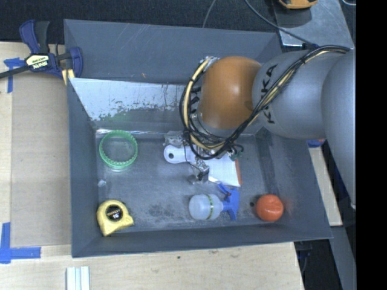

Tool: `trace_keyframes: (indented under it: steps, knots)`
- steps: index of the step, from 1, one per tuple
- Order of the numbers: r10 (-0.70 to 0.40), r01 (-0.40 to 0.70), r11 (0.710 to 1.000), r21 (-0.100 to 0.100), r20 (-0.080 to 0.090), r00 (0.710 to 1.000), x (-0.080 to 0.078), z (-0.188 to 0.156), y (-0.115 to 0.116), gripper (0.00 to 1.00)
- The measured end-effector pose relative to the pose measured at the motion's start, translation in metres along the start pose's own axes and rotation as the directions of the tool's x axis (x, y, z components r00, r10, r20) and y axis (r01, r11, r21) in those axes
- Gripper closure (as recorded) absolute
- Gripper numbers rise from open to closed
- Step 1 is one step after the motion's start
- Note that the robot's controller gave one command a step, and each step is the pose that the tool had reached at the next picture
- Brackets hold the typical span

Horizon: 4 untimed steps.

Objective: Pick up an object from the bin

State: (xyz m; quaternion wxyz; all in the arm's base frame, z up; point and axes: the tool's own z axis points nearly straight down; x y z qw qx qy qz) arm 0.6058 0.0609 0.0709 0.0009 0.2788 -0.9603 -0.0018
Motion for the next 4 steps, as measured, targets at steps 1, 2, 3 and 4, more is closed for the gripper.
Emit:
trace_keyframes:
  steps: [1, 2, 3, 4]
  knots:
    - [0.003, -0.003, 1.000, -0.002, -0.001, 1.000, 0.000, 0.000, 0.001, 1.00]
    - [-0.025, 0.025, 1.000, 0.004, 0.011, 1.000, -0.019, -0.165, -0.003, 1.00]
    - [-0.157, 0.157, 0.988, 0.001, 0.006, 0.988, -0.002, -0.115, -0.027, 1.00]
    - [-0.120, 0.120, 0.993, 0.003, 0.007, 0.993, 0.036, -0.142, -0.045, 1.00]
